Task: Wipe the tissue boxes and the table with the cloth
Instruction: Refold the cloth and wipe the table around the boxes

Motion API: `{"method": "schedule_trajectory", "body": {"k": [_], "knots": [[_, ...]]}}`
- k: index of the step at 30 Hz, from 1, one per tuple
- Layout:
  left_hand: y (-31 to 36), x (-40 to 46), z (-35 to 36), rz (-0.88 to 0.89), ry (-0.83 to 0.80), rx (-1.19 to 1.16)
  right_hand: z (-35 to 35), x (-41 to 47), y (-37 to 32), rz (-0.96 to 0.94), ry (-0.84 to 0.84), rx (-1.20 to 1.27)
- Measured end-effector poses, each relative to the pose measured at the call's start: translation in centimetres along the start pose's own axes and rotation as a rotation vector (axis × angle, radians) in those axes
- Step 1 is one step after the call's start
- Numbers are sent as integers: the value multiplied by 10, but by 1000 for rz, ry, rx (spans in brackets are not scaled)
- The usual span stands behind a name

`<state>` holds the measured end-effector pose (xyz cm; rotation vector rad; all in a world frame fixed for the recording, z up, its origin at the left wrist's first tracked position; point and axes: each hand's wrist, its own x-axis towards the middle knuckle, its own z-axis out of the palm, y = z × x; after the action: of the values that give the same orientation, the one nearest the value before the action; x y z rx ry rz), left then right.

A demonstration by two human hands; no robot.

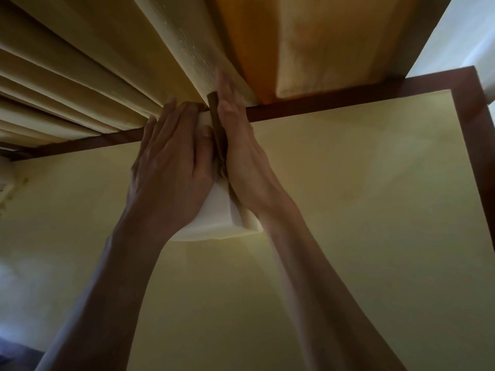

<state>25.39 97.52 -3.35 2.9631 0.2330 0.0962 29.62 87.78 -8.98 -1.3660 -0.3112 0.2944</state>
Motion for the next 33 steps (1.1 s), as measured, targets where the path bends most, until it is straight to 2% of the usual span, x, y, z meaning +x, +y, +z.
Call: {"method": "schedule_trajectory", "body": {"k": [5, 9, 12, 20, 29, 33], "knots": [[2, -2, -1, -26, 9, -19, 6, -63, 5, -8, -82, 1], [9, -3, -2, -57, 8, -21, 9, -89, 6, 5, -81, 34], [8, -3, -2, -42, 21, -23, 2, -79, 8, 42, -79, 108], [7, -2, -4, -37, 13, -21, -12, 0, 37, 97, -48, 3], [10, -5, -3, -55, 18, -31, -7, -92, 54, 113, -115, 92], [10, -4, -4, -54, 21, -26, -7, -90, 56, 107, -118, 124]]}}
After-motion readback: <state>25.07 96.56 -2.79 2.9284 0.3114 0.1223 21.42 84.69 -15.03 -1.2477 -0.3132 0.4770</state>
